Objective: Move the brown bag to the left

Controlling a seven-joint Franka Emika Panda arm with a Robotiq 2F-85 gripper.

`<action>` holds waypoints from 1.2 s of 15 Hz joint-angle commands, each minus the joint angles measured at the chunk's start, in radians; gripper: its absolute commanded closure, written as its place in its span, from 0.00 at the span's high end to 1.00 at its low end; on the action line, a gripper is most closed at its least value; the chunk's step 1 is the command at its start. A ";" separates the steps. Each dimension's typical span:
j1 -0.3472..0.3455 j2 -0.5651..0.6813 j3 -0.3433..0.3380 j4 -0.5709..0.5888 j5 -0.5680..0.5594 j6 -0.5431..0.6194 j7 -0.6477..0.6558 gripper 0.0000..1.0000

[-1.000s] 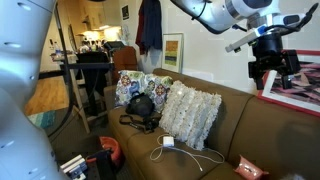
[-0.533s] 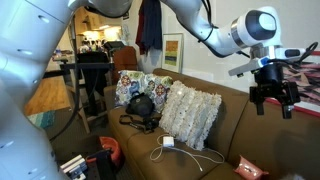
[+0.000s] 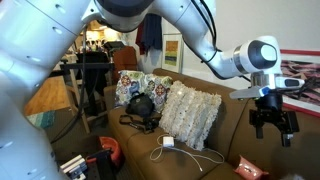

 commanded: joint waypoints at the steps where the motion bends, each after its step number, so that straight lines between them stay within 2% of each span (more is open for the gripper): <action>1: -0.009 0.054 -0.010 -0.002 0.017 0.029 0.003 1.00; 12: -0.012 0.146 -0.023 0.018 0.025 0.018 -0.004 1.00; 18: -0.025 0.189 -0.001 0.030 0.093 -0.027 -0.014 1.00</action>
